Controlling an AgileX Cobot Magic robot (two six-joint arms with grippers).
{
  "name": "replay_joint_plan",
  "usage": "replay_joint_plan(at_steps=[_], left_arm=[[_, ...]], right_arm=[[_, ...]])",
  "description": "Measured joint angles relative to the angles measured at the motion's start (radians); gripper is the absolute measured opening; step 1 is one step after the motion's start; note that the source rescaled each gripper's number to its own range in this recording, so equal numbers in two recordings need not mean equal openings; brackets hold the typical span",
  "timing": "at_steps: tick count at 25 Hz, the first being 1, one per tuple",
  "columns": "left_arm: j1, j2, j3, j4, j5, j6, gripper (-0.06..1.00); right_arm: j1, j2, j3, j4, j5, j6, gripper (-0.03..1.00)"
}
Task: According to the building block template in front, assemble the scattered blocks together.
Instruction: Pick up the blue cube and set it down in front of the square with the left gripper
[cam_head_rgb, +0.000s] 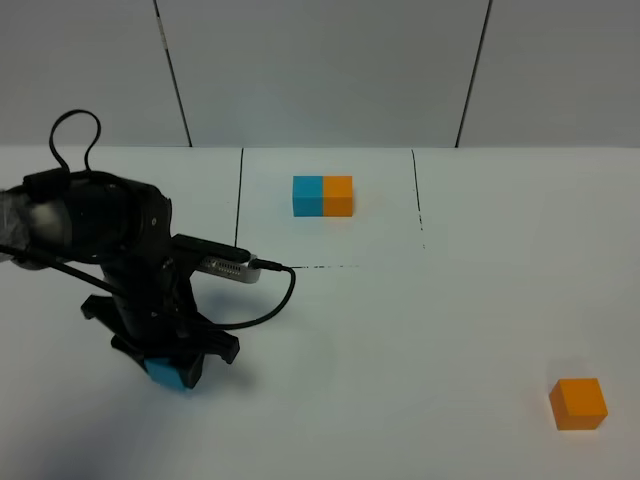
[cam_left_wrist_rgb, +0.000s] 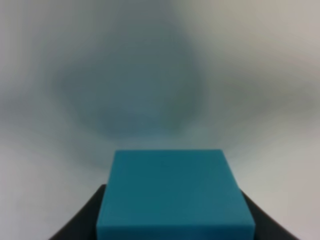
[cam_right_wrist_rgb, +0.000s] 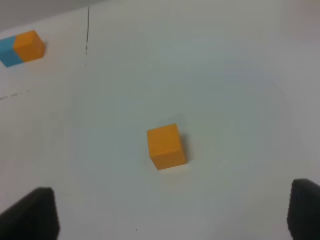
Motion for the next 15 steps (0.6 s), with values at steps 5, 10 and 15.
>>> replay_joint_plan(at_steps=[5,10,15], left_arm=[[-0.009,0.000,-0.159,-0.007,0.012,0.353,0.00],[-0.111,0.037,-0.301,0.002,-0.026,0.525,0.00],[-0.258,0.177,-0.487,0.073,0.006,0.572,0.00]], right_arm=[[0.000,0.000,0.000,0.000,0.000,0.001,0.82],[0.000,0.000,0.000,0.000,0.000,0.001,0.82],[0.000,0.000,0.000,0.000,0.000,0.001,0.82]])
